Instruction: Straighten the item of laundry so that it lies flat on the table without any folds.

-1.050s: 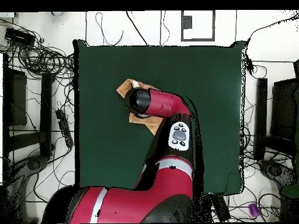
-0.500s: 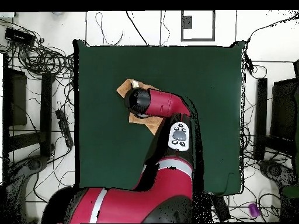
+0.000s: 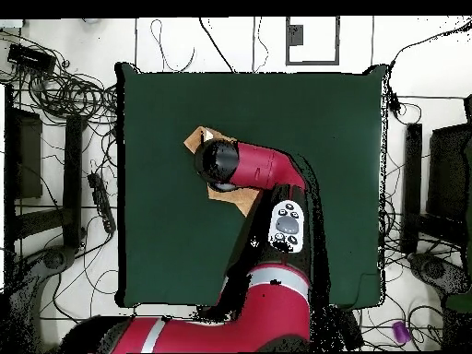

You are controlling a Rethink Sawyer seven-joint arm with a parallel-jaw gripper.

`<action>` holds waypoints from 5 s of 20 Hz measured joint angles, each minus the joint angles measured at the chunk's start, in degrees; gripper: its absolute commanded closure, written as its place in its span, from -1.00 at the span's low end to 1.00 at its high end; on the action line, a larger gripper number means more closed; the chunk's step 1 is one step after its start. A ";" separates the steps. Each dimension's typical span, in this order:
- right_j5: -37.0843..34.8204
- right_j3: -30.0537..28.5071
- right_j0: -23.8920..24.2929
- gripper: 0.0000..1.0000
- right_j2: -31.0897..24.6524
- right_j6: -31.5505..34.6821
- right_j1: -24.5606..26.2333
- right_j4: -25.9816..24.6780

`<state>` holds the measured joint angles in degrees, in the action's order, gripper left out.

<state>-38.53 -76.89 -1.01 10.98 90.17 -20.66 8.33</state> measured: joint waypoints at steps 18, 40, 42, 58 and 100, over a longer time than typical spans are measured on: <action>-11.63 -4.07 1.38 1.00 0.00 0.00 -10.61 -0.73; -20.28 2.69 18.11 1.00 -1.81 0.00 -10.08 -13.56; -20.37 3.01 18.38 1.00 -2.00 0.00 -10.07 -13.94; -28.69 9.13 20.11 1.00 -7.96 -0.01 -10.04 -19.63; -48.53 17.79 26.75 1.00 -15.77 -0.71 -19.39 -26.64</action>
<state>-87.06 -59.10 25.74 -4.79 89.45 -40.05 -18.32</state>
